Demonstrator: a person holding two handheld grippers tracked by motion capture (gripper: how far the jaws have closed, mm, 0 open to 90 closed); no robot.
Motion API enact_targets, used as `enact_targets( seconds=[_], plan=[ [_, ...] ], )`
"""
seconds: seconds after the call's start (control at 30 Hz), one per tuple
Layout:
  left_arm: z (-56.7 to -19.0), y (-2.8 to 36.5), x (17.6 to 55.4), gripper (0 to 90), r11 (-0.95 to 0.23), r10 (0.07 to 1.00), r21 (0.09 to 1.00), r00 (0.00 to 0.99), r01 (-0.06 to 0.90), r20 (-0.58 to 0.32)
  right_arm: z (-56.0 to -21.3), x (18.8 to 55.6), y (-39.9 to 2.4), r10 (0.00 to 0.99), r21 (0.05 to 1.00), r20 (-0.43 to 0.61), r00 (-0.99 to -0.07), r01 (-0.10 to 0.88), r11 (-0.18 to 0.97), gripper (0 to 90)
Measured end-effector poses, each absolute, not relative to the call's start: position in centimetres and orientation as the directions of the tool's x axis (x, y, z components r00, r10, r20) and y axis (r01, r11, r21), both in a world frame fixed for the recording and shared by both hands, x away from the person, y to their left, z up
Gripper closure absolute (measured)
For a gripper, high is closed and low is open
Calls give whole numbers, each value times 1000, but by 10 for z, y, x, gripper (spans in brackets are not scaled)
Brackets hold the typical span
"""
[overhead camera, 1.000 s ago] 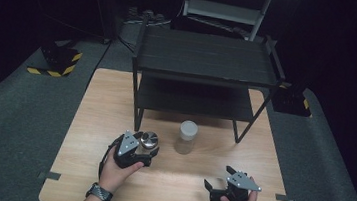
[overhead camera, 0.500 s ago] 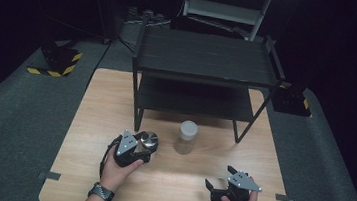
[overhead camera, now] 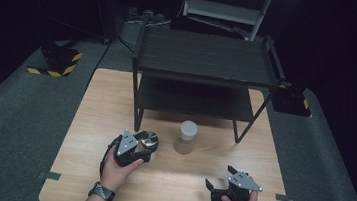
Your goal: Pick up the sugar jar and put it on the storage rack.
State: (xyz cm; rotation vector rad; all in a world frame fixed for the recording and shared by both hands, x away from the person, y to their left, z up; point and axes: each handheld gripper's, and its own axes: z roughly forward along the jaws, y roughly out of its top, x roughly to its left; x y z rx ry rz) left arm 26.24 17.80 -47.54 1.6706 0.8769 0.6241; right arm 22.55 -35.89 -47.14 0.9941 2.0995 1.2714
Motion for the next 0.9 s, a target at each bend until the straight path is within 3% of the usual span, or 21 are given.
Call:
enact_targets(
  seconds=[0.9],
  plan=[
    [-447, 181, 243, 351, -122, 801, 981, 598, 154, 6, -471, 227, -360, 784, 893, -31, -620, 335, 300, 7]
  ],
)
